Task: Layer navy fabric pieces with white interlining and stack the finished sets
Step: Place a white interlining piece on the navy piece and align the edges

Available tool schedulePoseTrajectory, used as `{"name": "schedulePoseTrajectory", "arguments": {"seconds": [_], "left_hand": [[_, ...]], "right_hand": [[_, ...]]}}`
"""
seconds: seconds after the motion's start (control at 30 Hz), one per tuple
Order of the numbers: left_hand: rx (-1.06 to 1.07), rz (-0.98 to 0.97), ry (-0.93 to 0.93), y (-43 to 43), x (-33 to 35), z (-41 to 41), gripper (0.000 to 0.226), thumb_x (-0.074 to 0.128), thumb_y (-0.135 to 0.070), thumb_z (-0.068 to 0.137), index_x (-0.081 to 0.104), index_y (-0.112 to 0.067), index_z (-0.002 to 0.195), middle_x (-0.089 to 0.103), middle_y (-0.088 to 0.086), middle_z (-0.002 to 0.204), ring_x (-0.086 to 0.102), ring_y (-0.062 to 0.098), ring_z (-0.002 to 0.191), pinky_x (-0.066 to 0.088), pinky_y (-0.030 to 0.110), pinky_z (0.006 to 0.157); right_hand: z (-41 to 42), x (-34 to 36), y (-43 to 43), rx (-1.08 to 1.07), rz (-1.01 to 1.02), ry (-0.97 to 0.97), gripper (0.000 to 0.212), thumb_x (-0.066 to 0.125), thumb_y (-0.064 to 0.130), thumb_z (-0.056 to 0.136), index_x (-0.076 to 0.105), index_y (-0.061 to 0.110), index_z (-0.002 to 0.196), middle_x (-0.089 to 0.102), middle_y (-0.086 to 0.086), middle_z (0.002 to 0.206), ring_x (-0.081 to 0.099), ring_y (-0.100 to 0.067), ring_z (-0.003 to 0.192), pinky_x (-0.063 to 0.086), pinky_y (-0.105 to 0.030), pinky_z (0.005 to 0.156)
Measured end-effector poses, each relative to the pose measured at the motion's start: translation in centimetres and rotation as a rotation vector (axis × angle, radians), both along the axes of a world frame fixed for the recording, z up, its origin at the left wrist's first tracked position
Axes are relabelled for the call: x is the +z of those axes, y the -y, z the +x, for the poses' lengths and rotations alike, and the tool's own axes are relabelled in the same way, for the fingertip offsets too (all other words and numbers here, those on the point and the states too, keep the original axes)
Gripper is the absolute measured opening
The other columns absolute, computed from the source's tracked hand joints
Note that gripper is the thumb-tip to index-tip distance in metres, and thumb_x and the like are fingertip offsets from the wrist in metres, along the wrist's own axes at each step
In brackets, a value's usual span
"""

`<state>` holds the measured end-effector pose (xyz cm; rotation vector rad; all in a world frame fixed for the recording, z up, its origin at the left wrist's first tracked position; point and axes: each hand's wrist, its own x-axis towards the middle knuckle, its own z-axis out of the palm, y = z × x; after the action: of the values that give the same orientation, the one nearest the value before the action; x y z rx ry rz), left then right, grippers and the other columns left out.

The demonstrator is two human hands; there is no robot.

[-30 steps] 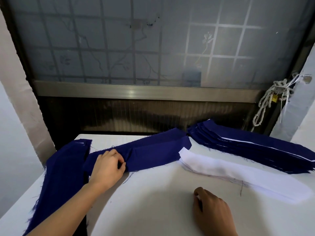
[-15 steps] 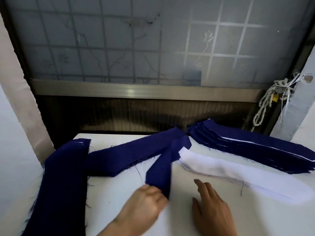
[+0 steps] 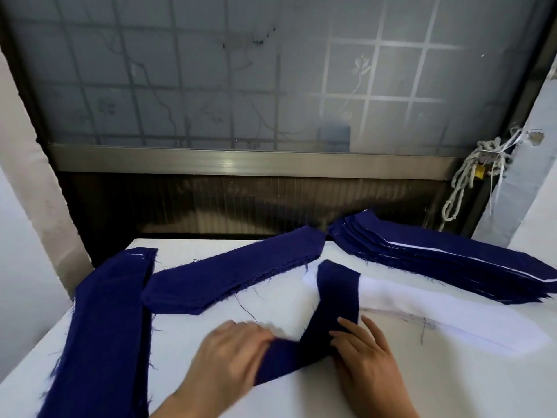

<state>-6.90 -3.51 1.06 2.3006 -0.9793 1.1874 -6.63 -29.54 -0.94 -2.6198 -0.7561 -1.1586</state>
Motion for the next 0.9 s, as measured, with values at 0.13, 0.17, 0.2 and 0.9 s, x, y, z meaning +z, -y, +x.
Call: {"name": "schedulePoseTrajectory", "arguments": {"seconds": [0.13, 0.17, 0.2, 0.9], "left_hand": [[0.199, -0.44, -0.26, -2.8, -0.1, 1.7, 0.008, 0.059, -0.023, 0.095, 0.066, -0.019, 0.095, 0.065, -0.019, 0.085, 0.062, 0.0, 0.073, 0.048, 0.02, 0.064], [0.239, -0.5, -0.302, -3.2, -0.6, 2.1, 0.003, 0.064, -0.018, 0.094, 0.067, -0.018, 0.093, 0.065, -0.019, 0.083, 0.063, 0.001, 0.071, 0.048, 0.02, 0.063], [0.277, -0.531, -0.337, -3.6, -1.0, 2.4, 0.006, 0.069, -0.012, 0.092, 0.067, -0.018, 0.091, 0.065, -0.02, 0.081, 0.063, 0.003, 0.069, 0.048, 0.021, 0.061], [0.451, -0.64, -0.63, -4.6, -2.6, 3.7, 0.03, 0.075, -0.006, 0.084, 0.062, -0.032, 0.075, 0.063, -0.013, 0.084, 0.059, -0.006, 0.083, 0.044, 0.02, 0.063]], "right_hand": [[0.3, -0.2, 1.4, -0.056, 0.023, 0.048, 0.025, 0.048, 0.012, 0.082, 0.072, 0.01, 0.075, 0.071, -0.001, 0.078, 0.071, -0.019, 0.087, 0.037, -0.041, 0.104], [0.2, -0.2, 2.1, -0.084, 0.034, 0.043, 0.031, 0.044, 0.016, 0.089, 0.073, 0.009, 0.078, 0.071, -0.002, 0.079, 0.07, -0.02, 0.086, 0.036, -0.041, 0.105], [0.1, -0.1, 2.9, -0.122, 0.044, 0.028, 0.042, 0.037, 0.021, 0.096, 0.074, 0.008, 0.082, 0.071, -0.003, 0.081, 0.069, -0.02, 0.085, 0.036, -0.041, 0.106], [-0.1, 0.9, 11.0, -0.791, 1.132, -0.333, 0.018, 0.066, 0.005, 0.079, 0.063, 0.018, 0.092, 0.064, -0.013, 0.09, 0.058, -0.033, 0.089, 0.042, -0.045, 0.096]]}}
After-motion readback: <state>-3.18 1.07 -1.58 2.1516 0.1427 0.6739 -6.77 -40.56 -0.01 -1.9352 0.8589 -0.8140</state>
